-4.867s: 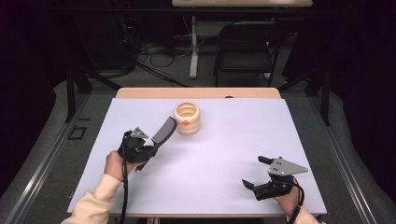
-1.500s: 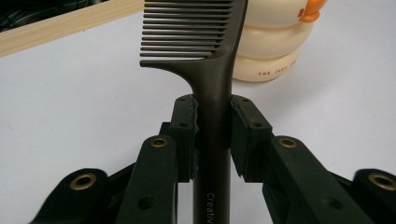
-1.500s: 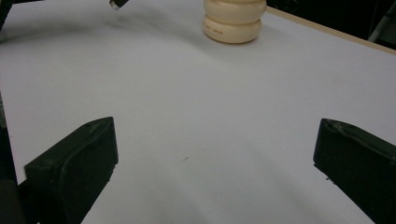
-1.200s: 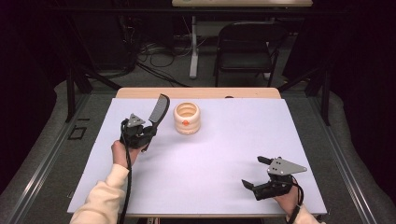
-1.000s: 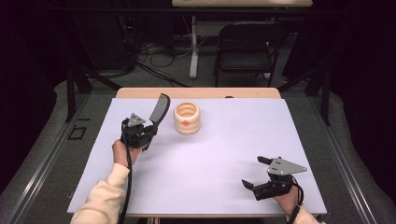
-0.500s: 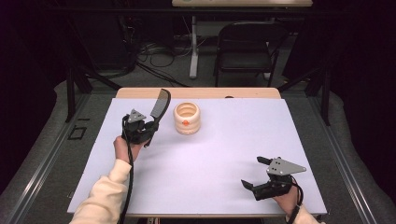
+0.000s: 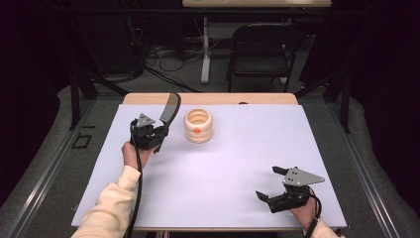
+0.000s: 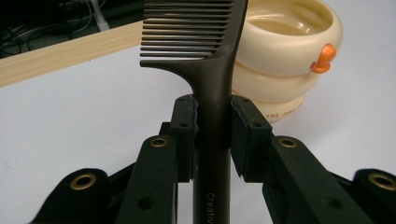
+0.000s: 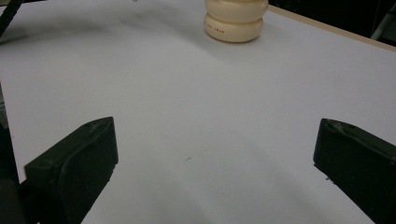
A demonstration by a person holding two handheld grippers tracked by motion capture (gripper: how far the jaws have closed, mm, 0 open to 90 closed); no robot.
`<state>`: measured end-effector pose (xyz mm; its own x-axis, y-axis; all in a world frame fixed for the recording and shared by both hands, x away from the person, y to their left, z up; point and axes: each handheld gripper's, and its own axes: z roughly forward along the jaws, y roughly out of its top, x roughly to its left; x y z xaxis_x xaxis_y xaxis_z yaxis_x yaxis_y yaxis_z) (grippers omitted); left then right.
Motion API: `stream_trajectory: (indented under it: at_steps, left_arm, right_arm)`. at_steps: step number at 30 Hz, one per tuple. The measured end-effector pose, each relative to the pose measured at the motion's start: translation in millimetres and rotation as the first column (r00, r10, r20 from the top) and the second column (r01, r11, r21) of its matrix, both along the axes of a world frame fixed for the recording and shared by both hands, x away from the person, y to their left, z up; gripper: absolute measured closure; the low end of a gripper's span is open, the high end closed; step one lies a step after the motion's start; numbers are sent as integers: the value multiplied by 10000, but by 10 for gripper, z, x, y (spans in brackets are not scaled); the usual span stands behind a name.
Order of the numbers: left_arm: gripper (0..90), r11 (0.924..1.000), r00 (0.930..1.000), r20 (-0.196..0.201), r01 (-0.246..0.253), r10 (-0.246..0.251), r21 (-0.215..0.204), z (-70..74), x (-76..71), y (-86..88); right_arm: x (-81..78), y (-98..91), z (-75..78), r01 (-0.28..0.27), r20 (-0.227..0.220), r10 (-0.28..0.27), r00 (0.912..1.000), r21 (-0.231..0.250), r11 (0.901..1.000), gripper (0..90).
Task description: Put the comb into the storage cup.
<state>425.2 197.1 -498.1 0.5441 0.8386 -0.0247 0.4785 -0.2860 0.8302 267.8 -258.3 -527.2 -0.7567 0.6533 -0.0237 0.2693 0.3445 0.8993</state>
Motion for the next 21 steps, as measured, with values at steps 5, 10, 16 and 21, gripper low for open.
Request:
stream_trajectory:
  at_steps: [5, 10, 16, 21]
  left_arm:
    - [724, 9999, 9997, 216, -131, 133, -98, 18, 45, -6]
    - [723, 9997, 9988, 443, -220, 226, -146, 45, 83, -26]
    - [724, 9997, 9976, 646, -239, 244, -73, 73, 123, -63]
    - [724, 9996, 9967, 763, -265, 266, -29, 85, 143, -78]
  right_arm:
    - [1, 1, -1, -1, -25, 0, 10000, -10, 10000, 0]
    - [2, 1, -1, -8, -28, 8, 10000, -10, 10000, 0]
    - [4, -3, -2, -8, -24, 8, 10000, -1, 10000, 0]
    - [0, -2, 0, 3, 9, -3, 10000, 10, 10000, 0]
